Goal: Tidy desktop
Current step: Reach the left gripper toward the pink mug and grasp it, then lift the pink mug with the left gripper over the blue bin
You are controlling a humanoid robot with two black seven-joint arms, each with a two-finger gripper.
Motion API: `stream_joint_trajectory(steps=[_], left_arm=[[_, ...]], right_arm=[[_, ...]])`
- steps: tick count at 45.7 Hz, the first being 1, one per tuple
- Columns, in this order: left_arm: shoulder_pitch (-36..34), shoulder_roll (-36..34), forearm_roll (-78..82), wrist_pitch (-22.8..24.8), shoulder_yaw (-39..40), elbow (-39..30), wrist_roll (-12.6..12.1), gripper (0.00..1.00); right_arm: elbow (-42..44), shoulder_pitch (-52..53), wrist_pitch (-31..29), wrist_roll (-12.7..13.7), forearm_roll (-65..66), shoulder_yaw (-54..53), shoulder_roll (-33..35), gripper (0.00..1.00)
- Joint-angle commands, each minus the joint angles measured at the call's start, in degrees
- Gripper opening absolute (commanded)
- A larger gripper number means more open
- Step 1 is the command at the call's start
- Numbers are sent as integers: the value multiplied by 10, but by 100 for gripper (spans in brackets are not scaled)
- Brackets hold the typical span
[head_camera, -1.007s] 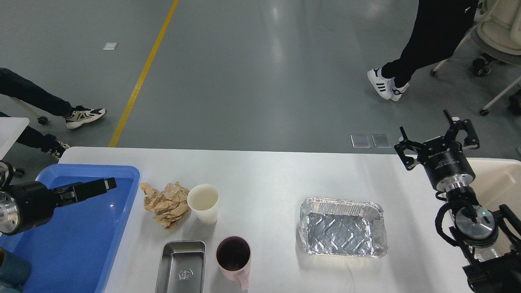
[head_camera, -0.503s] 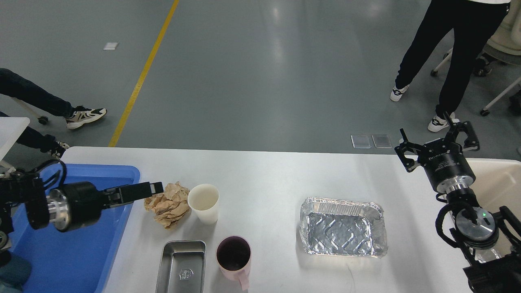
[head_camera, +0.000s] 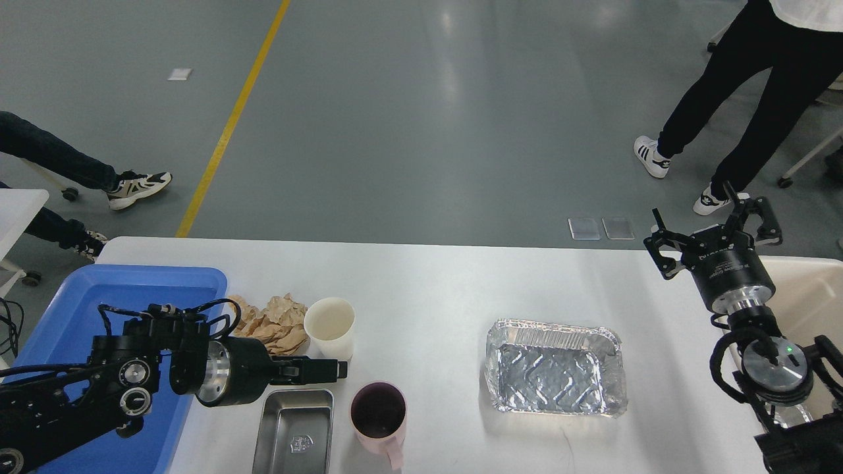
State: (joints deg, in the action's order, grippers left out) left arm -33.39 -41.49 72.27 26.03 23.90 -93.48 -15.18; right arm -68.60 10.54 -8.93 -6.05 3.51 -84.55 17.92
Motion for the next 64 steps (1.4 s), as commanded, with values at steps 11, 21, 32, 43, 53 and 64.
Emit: stream_joint_trajectory(steps=[11, 21, 32, 43, 53, 64], left_arm=[[-29, 52, 45, -4, -64, 36, 15, 91], [-46, 55, 46, -4, -86, 38, 14, 77], [-47, 57, 59, 0, -101, 40, 14, 51], [-48, 61, 76, 4, -105, 41, 12, 20], [-50, 56, 76, 22, -105, 42, 7, 6], [-51, 54, 76, 26, -105, 42, 7, 0]], right_arm=[[0, -1, -7, 0, 0, -3, 2, 100], [0, -1, -8, 0, 0, -4, 3, 100], [1, -1, -11, 0, 0, -4, 3, 100], [1, -1, -11, 0, 0, -6, 3, 100], [6, 0, -11, 0, 0, -7, 2, 100], [7, 0, -11, 0, 0, -6, 2, 100]])
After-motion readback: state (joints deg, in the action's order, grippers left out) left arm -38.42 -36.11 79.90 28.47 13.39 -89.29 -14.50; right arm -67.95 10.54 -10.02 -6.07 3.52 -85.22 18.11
